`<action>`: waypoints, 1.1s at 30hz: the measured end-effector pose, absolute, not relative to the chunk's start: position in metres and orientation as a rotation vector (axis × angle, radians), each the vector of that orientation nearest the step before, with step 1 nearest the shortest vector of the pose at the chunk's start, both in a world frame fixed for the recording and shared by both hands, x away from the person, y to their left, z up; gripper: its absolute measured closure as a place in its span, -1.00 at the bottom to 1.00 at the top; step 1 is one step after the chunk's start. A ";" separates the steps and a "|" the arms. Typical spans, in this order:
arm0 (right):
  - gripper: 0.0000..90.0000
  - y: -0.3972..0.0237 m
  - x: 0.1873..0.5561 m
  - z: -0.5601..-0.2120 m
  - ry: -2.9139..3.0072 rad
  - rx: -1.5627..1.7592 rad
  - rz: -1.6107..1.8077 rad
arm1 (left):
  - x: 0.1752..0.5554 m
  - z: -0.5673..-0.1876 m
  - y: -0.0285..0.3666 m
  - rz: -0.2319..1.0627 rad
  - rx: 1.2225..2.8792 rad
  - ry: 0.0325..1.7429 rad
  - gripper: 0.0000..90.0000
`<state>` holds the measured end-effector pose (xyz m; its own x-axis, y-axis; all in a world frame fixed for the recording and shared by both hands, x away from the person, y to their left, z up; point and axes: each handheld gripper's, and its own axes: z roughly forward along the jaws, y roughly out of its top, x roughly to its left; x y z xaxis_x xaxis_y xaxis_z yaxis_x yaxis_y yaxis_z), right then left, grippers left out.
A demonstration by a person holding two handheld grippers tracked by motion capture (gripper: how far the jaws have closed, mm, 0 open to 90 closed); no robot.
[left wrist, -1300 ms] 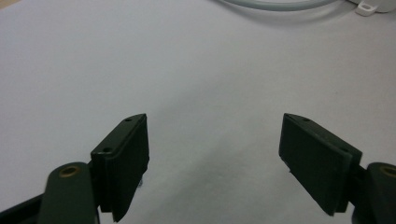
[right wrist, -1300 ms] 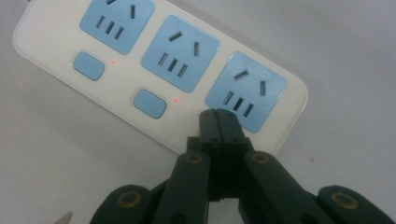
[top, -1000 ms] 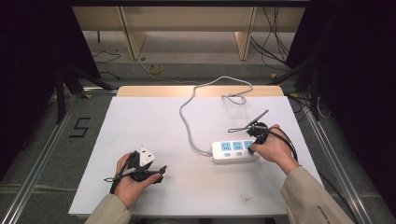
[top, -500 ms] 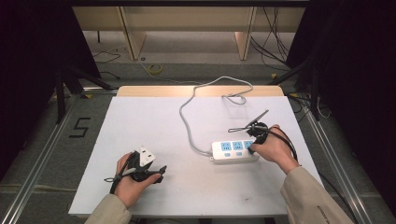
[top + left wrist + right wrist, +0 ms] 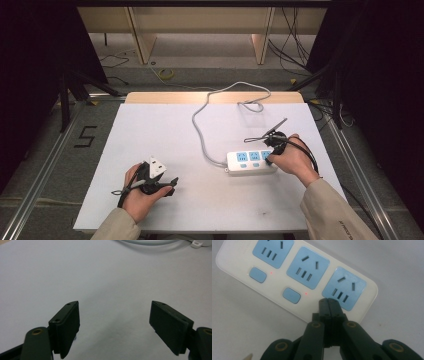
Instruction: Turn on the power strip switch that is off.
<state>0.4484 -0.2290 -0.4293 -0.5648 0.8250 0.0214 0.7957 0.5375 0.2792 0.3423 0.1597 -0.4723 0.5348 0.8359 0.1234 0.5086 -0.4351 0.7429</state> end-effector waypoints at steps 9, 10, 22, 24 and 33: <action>1.00 -0.231 0.449 -0.429 2.656 1.415 0.408 | 0.342 -0.472 0.160 0.644 2.115 1.084 -0.46; 1.00 -0.231 0.449 -0.429 2.654 1.421 0.409 | 0.342 -0.472 0.160 0.644 2.115 1.084 -0.46; 1.00 -0.233 0.448 -0.430 2.650 1.418 0.436 | 0.342 -0.472 0.160 0.641 2.115 1.088 -0.46; 1.00 -0.233 0.448 -0.430 2.649 1.415 0.435 | 0.342 -0.472 0.160 0.641 2.115 1.089 -0.46; 1.00 -0.233 0.447 -0.429 2.642 1.401 0.443 | 0.343 -0.473 0.161 0.640 2.116 1.090 -0.46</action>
<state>0.4473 -0.2325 -0.4285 -0.5650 0.8245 0.0314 0.7897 0.5293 0.3101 0.3427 0.1605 -0.4726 0.5321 0.8381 0.1201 0.5126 -0.4318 0.7422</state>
